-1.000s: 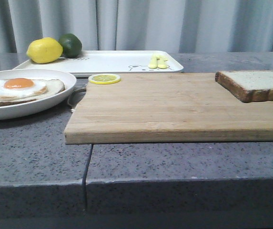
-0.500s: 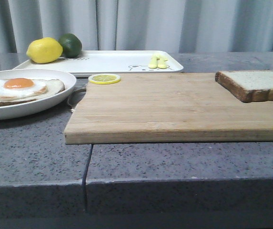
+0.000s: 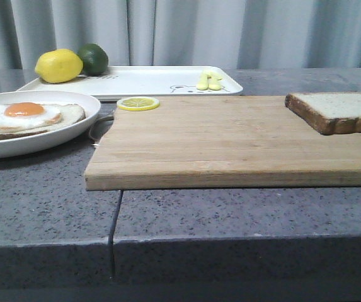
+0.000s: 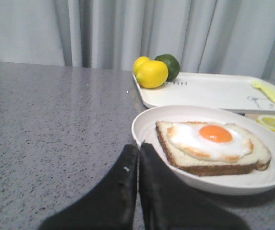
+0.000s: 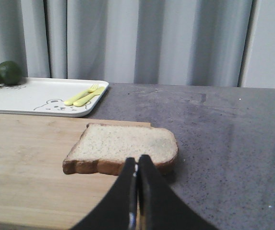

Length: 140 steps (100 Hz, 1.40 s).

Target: Place bread and move sandwich to tray

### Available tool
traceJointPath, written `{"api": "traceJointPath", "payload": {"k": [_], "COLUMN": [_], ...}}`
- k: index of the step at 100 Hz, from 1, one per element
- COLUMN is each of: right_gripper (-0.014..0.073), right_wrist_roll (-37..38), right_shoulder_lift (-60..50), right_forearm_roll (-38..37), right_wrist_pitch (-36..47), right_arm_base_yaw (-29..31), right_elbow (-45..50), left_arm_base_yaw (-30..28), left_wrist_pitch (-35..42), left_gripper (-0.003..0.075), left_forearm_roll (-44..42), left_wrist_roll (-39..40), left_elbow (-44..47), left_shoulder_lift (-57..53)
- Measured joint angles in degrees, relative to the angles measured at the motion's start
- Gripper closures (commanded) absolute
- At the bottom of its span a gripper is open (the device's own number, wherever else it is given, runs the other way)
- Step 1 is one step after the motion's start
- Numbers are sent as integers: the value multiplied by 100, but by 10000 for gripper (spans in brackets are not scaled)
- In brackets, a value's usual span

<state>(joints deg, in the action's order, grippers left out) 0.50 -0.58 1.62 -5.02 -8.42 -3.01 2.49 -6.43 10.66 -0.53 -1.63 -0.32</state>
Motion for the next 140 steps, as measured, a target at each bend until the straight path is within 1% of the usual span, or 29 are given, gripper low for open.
{"api": "traceJointPath", "payload": {"k": [10,27,40,53,64,74,88,112,119,122,126,131,132,138,140], "right_gripper": [711,711,711,711,711,711,711,703,652,608,556,470,444,326,302], "right_wrist_roll": [0,0,0,0,0,0,0,0,0,0,0,0,0,0,0], "right_shoulder_lift": [17,598,1277,2039,2556,2824,2970,2979,2979,2979,2979,2979,2979,2979,2979], "right_forearm_roll": [0,0,0,0,0,0,0,0,0,0,0,0,0,0,0], "right_wrist_pitch": [-498,-1352,-2082,-2749,-3041,-2988,-2918,-2913,-2954,-2980,-3007,-3004,-3004,-3004,-3004], "right_arm_base_yaw": [0,0,0,0,0,0,0,0,0,0,0,0,0,0,0], "right_elbow": [-517,-1468,-2166,-2900,-3328,-3468,-3476,-3476,-3476,-3476,-3476,-3476,-3476,-3476,-3476], "left_arm_base_yaw": [0,0,0,0,0,0,0,0,0,0,0,0,0,0,0], "left_wrist_pitch": [-228,-1211,-2026,-2951,-3596,-3781,-3849,-3936,-3959,-3971,-3982,-3993,-3991,-4004,-4015], "left_gripper": [739,739,739,739,739,739,739,739,732,720,685,611,611,482,452], "left_forearm_roll": [174,323,358,358,402,594,1027,1300,1314,1314,1314,1326,1326,1326,1326], "left_wrist_roll": [0,0,-15,-272,-386,-411,-425,-436,-444,-444,-444,-444,-444,-444,-444], "left_elbow": [-380,-1366,-2253,-3106,-3615,-3856,-3898,-3898,-3898,-3898,-3898,-3898,-3898,-3898,-3898], "left_shoulder_lift": [0,293,957,1747,2322,2744,3073,3211,3211,3211,3211,3211,3211,3216,3216]}}
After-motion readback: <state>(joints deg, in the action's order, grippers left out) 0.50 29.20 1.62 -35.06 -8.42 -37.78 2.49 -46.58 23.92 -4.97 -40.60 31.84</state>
